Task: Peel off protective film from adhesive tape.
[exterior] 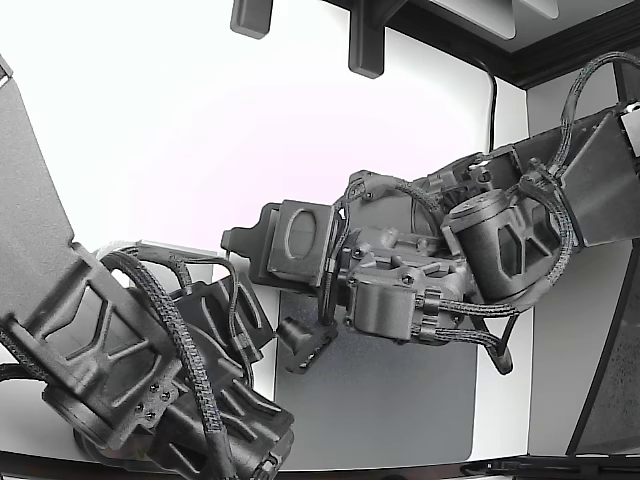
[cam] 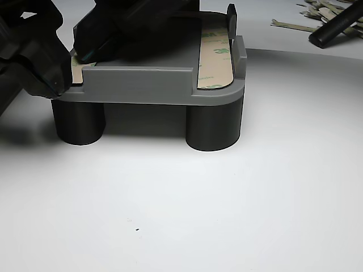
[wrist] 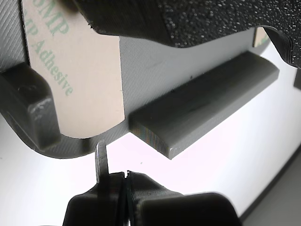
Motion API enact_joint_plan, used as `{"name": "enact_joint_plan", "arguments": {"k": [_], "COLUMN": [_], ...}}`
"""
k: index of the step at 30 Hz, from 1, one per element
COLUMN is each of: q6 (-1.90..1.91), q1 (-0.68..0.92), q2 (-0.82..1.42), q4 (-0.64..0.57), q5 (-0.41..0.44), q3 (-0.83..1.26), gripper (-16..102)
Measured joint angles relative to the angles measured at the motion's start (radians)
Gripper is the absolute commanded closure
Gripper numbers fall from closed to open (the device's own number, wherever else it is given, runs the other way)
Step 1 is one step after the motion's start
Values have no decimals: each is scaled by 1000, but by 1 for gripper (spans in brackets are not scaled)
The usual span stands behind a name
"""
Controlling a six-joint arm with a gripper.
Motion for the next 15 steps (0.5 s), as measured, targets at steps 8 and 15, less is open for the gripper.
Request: {"name": "enact_joint_plan", "arguments": {"k": [8,15], "q6": [3,6], "q1": [0,2], "q2": [-8,-25], "q4": [0,12], "q5": [0,0], "q3": [-9,-23], "gripper": [97,97]}}
